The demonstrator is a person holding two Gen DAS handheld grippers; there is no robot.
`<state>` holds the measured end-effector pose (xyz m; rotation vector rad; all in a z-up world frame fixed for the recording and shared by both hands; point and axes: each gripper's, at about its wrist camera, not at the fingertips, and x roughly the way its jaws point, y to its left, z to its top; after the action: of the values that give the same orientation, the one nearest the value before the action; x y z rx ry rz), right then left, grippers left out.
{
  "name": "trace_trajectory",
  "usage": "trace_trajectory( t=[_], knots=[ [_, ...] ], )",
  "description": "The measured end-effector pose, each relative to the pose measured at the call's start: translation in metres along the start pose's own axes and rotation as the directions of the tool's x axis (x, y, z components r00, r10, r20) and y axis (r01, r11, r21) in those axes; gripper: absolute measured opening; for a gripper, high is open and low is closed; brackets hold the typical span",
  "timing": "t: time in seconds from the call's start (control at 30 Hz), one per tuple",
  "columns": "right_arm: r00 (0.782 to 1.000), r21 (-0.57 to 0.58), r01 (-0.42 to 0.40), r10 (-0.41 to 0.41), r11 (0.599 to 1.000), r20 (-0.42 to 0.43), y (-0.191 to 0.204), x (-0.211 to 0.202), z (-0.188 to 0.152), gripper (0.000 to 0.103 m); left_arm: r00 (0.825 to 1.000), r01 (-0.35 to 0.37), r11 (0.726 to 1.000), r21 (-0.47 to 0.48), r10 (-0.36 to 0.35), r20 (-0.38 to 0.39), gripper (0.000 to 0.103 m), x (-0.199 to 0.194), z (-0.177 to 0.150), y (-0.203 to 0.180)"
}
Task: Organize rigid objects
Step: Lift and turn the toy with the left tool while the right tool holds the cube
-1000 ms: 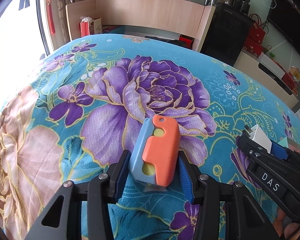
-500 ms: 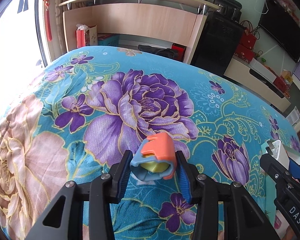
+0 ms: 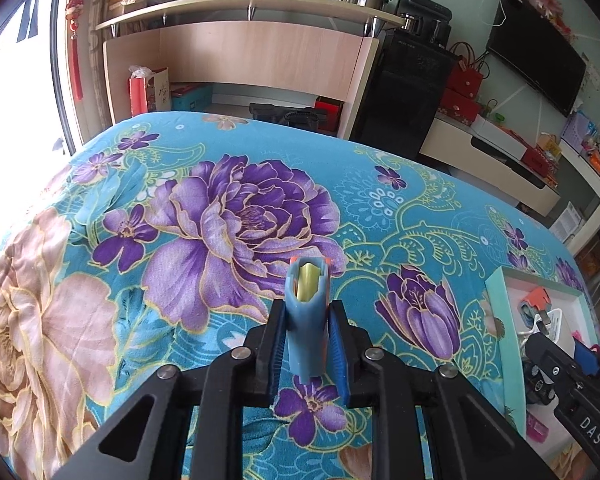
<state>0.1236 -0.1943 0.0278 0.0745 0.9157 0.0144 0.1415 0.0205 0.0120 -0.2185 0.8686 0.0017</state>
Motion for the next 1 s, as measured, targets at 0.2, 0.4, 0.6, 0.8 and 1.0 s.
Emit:
trace_trajectory(
  t=[0.2,0.4,0.6,0.8,1.0],
  knots=[
    [1.0,0.023,-0.017,0.017,1.0,0.0,-0.009,0.003,-0.003,0.06,1.0,0.002,1.0,-0.027,-0.002,0.0,0.023,0.003,-0.001,0.006],
    [0.999,0.049,-0.036,0.037,0.998,-0.019,-0.016,0.007,-0.005,0.06,0.999,-0.027,0.999,-0.032,0.027,0.018,0.026,0.011,0.001,0.009],
    [0.998,0.06,-0.057,0.058,0.997,-0.016,-0.019,0.006,-0.005,0.06,0.998,-0.058,0.998,-0.021,0.058,0.014,0.029,0.035,0.004,0.01],
    [0.997,0.084,-0.072,0.073,0.994,-0.018,-0.024,0.007,-0.004,0.06,0.99,-0.135,0.989,0.062,0.138,-0.04,0.029,0.058,-0.005,-0.005],
    [0.997,0.103,-0.071,0.073,0.992,-0.018,-0.03,0.007,-0.004,0.06,0.986,-0.158,0.987,0.037,0.16,-0.046,0.058,0.052,-0.006,0.001]
  ],
)
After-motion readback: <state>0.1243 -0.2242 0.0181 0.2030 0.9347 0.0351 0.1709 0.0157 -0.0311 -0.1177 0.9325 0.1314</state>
